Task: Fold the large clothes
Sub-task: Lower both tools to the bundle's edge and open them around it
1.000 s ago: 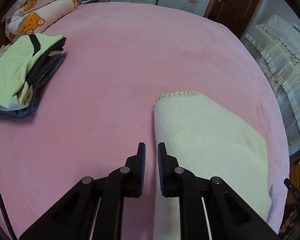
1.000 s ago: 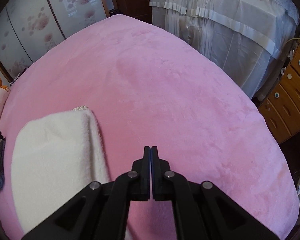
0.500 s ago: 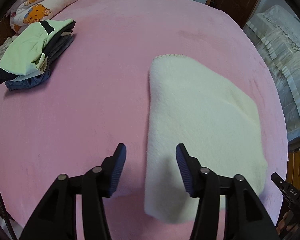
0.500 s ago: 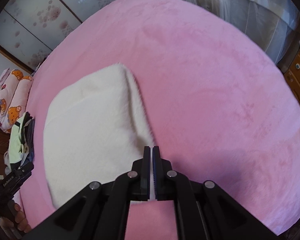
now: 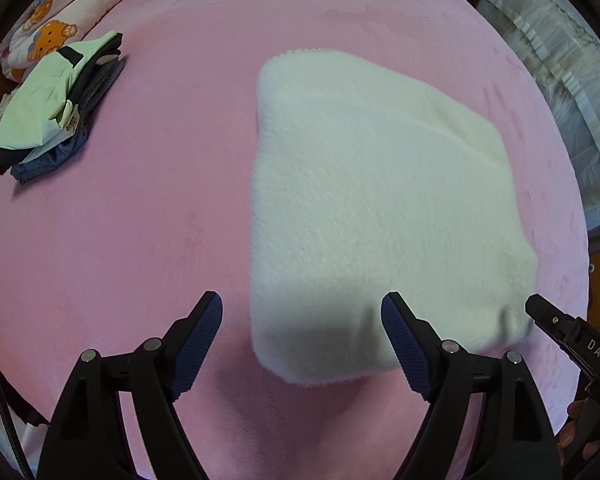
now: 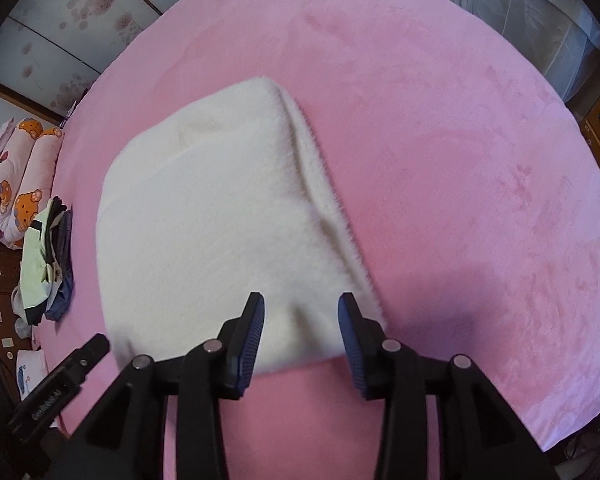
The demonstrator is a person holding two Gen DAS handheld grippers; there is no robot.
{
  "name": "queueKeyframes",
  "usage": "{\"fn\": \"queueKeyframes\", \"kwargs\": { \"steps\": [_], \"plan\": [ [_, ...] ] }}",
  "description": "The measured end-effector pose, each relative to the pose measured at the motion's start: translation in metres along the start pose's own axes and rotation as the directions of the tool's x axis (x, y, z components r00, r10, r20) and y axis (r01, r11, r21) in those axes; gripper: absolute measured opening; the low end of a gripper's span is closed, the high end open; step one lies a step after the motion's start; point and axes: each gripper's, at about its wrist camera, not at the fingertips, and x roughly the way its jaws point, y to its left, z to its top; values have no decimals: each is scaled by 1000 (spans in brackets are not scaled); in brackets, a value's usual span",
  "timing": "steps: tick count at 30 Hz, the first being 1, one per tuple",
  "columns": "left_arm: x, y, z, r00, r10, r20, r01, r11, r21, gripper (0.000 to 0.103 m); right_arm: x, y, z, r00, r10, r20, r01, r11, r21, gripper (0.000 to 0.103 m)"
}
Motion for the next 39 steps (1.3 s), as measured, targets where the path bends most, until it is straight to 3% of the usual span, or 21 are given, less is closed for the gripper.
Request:
{"fn": "queueKeyframes", "kwargs": {
  "steps": [3,8,12,18,24,29,33,37,39],
  "plan": [
    [-5,-8,-3,1000,16,3,-16,999,28,81,-2,12,-6,1000,-22,-13,22,999,-32,56],
    [-11,-16,-8,1000,18,8,-19,999,34,81,-3,35,-14,997,-71,-18,68,989,-131,60],
    [-13,-19,-10,1000,7,12,-8,1000,27,82,-7,51,-18,993,-115,2,113,972,-208,73],
    [-18,-24,-11,999,15,29,-16,999,36,86,-16,67,-17,983,-172,57,181,932,-315,75],
    [-20,-23,-13,1000,-4,25,2,999,43,86,-23,71,-16,975,-203,92,222,911,-346,75],
    [-20,-19,-11,999,-31,15,30,999,27,87,-22,72,-15,980,-184,74,198,921,-334,75],
    [-17,-15,-11,999,-36,9,36,999,-2,94,-22,70,-9,984,-167,60,177,926,-332,75],
    [-11,-5,-7,994,-107,-18,107,993,-44,98,-21,66,-5,987,-151,57,161,928,-336,76],
    [-7,-3,-4,986,-159,-42,158,987,-40,102,-20,62,-2,990,-134,51,143,934,-327,87]
  ]
}}
